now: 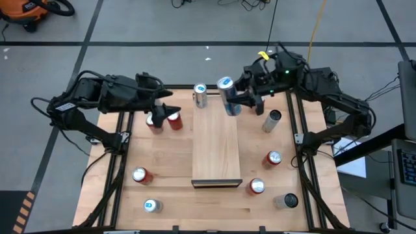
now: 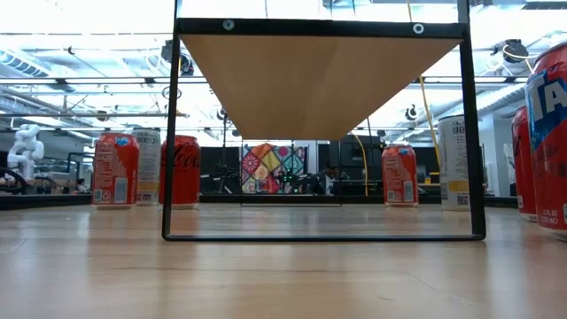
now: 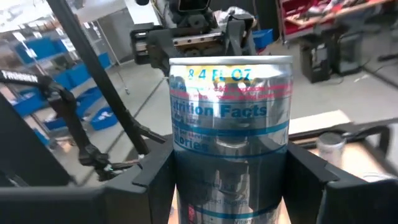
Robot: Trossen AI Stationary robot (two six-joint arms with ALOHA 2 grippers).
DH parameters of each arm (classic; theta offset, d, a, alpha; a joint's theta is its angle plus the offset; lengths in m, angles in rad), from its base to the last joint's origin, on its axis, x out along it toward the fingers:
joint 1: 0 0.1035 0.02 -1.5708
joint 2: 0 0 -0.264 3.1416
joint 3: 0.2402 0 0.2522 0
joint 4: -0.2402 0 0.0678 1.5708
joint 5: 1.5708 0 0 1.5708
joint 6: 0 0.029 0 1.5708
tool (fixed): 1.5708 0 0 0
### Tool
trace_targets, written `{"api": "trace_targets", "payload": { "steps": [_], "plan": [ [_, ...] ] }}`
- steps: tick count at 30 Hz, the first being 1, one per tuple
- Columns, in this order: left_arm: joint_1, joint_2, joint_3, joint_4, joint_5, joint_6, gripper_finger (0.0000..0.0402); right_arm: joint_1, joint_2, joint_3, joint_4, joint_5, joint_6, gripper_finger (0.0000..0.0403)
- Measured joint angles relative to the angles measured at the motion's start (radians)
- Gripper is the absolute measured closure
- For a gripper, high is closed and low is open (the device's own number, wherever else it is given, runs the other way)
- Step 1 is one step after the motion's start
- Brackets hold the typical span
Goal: Place canned beverage on shelf
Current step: Put the top blue soda can on the shelf aligned with the other blue soda can
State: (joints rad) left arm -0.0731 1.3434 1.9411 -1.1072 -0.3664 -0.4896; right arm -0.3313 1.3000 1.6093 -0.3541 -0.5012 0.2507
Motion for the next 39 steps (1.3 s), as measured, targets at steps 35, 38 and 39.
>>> {"api": "trace_targets", "payload": {
  "steps": [35,38,39],
  "plan": [
    [0.187,-0.029,0.000,-0.001,0.149,0.335,0.0079,-0.065,-0.030,-0.153,0.093,0.189,-0.289,0.0202],
    [0.187,-0.029,0.000,-0.001,0.131,0.340,0.0079,-0.083,-0.029,-0.153,0.052,0.187,-0.314,0.0202],
    [0.187,-0.029,0.000,-0.001,0.130,0.342,0.0079,-0.087,-0.029,-0.153,0.037,0.188,-0.325,0.0202]
  ]
}}
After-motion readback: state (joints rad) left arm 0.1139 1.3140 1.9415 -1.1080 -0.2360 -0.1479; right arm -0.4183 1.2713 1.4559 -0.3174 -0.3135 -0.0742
